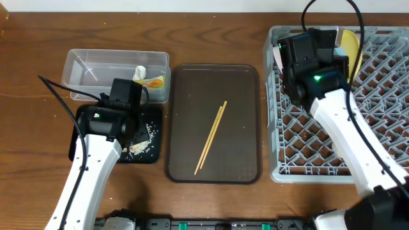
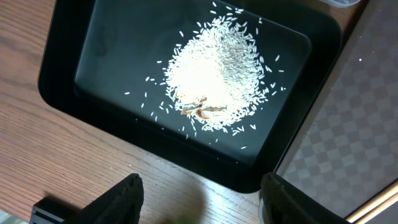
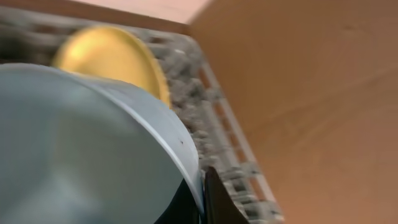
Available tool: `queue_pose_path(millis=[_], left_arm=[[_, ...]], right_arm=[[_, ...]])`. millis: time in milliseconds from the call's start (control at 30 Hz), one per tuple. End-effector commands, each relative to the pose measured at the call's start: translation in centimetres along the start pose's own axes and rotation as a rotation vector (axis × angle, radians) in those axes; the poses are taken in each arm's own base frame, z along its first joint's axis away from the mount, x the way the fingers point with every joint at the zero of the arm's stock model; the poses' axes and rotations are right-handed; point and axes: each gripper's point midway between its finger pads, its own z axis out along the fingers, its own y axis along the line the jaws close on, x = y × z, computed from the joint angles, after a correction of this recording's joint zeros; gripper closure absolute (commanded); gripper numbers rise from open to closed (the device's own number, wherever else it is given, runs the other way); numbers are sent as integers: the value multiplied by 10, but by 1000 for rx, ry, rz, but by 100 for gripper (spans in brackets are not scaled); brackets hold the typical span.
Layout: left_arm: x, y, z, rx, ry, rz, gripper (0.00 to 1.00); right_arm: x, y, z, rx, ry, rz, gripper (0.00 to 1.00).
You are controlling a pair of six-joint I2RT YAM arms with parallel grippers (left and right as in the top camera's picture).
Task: Sort waste into correct bins and load items into the dishwasher rack
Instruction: 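Place the light-blue bowl into the dish rack with right gripper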
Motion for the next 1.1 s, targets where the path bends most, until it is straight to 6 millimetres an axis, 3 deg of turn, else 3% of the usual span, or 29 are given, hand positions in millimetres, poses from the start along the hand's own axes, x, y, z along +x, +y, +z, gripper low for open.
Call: queue_pose_path(millis=[0,300,600,1067], left_arm=[[0,4,2,-20,3,-15,36],[0,3,2,-17,5,-15,36],[0,3,2,-17,5,-15,36],[0,3,2,-17,5,-15,36]], right_arm=[[2,-19,11,203,8,-79,99],[26,20,33,241,74,-291,99],[40,45,35,179,102,-338,99],[97,99,4,-161,308,-244,99]])
